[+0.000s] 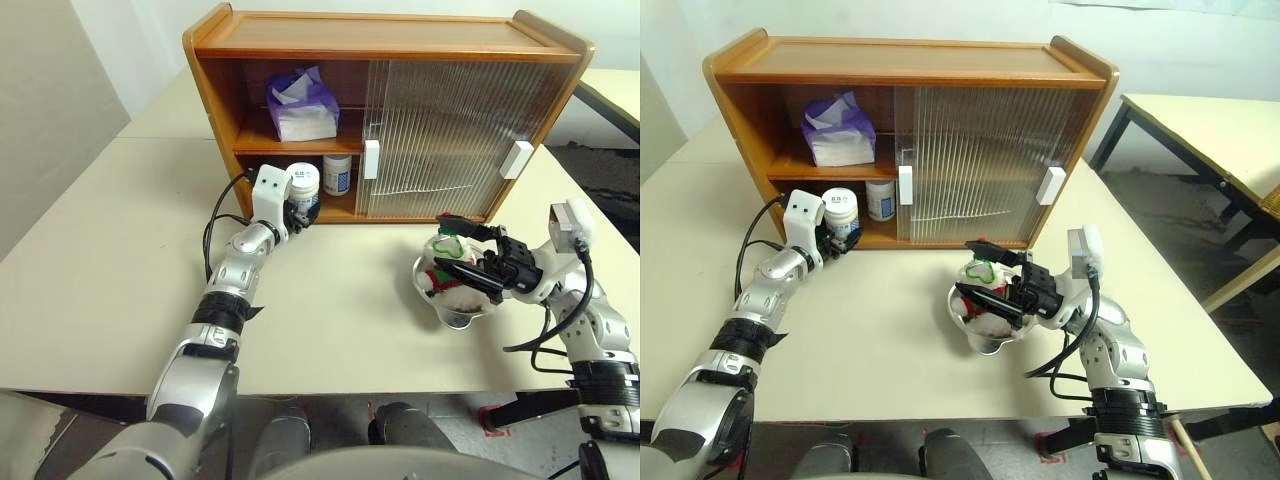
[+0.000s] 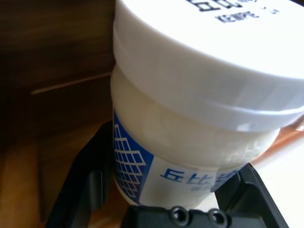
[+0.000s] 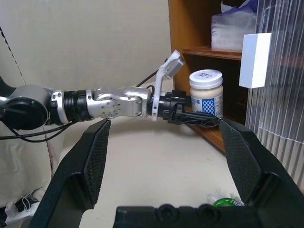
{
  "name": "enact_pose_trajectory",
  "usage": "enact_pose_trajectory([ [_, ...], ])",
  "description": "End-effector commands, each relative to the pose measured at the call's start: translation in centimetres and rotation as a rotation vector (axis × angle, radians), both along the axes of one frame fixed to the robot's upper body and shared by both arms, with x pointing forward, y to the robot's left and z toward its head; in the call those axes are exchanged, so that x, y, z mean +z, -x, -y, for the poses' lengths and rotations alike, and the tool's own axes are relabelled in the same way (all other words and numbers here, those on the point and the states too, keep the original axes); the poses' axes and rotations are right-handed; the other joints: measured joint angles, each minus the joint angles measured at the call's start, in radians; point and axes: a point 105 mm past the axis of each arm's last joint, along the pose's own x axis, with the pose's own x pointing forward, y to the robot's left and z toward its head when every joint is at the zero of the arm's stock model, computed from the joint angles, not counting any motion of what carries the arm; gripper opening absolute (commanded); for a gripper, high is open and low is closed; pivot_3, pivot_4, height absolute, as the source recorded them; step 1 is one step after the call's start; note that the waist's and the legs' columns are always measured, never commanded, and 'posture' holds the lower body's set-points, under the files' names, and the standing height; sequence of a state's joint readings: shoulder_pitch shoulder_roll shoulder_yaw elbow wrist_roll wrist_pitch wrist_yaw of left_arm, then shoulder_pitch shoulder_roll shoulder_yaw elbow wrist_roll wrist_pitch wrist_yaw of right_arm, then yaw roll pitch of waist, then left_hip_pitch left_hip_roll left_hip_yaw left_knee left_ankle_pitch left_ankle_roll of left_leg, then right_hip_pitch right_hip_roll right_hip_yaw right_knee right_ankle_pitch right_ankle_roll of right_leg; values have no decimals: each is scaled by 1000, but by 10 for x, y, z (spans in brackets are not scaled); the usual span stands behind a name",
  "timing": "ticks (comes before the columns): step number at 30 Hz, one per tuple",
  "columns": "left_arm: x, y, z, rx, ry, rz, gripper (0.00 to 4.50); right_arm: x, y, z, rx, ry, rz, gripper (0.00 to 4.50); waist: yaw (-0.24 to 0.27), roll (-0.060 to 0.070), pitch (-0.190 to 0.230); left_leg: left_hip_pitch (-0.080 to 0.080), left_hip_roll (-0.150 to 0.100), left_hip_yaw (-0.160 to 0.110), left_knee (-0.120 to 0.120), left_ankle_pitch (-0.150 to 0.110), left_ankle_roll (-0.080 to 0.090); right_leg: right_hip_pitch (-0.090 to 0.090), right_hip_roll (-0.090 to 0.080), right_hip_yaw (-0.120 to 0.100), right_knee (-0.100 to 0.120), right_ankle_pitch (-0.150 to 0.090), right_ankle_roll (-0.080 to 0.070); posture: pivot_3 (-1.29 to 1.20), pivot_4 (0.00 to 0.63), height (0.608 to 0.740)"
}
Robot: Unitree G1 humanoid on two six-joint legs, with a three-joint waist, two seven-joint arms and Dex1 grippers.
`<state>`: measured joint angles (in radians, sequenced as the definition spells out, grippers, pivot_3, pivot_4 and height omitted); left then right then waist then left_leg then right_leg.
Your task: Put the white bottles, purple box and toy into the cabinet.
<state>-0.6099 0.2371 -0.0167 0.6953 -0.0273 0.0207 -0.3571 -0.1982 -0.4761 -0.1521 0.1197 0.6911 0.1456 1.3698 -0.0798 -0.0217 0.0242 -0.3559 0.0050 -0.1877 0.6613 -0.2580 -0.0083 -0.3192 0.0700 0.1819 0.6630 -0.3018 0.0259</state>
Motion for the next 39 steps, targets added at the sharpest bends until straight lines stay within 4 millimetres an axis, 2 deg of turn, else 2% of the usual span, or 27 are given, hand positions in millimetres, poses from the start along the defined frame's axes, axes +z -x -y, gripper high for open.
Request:
enact_pose_trajectory([
  [1,8,-9,4,17,4,23,3186,-1,0,0,7,15,4,4500,1,0,0,0,0,0,0,0,0,0,0,0,0,0,0,-145,7,740],
  [7,8,-18,8,27,-5,3,3186,-1,0,1,11,17,3,4500,1,-1,1,0,0,0,0,0,-1,0,0,0,0,1,2,-148,10,740],
  [11,7,-24,3,83,-3,-11,3186,-2,1,2,12,19,2,4500,0,-2,1,0,0,0,0,1,-1,0,0,0,0,-1,4,-151,13,740],
  [26,8,-34,-10,201,11,-23,3186,-4,2,2,14,19,-7,4500,-5,-4,3,0,0,0,0,1,-1,0,0,0,0,0,6,-153,26,740],
  [32,7,-37,-7,218,6,-39,3186,-4,1,3,15,22,-7,4500,-4,-5,4,0,0,0,1,2,-2,1,0,0,0,1,6,-151,26,740],
  [33,7,-37,-7,218,8,-41,3938,-4,1,3,15,22,-8,4500,-4,-5,4,0,0,0,1,3,-1,1,0,0,0,1,6,-153,26,740],
  [35,6,-37,-6,210,11,-50,4476,-5,1,4,14,23,-7,4500,-4,-5,4,1,-1,0,1,3,-1,1,0,0,0,1,6,-153,26,740],
  [39,3,-35,-4,205,22,-63,4476,-5,2,6,11,27,-8,4500,-4,-5,4,2,-1,0,1,4,-1,2,0,0,0,2,6,-154,29,740],
])
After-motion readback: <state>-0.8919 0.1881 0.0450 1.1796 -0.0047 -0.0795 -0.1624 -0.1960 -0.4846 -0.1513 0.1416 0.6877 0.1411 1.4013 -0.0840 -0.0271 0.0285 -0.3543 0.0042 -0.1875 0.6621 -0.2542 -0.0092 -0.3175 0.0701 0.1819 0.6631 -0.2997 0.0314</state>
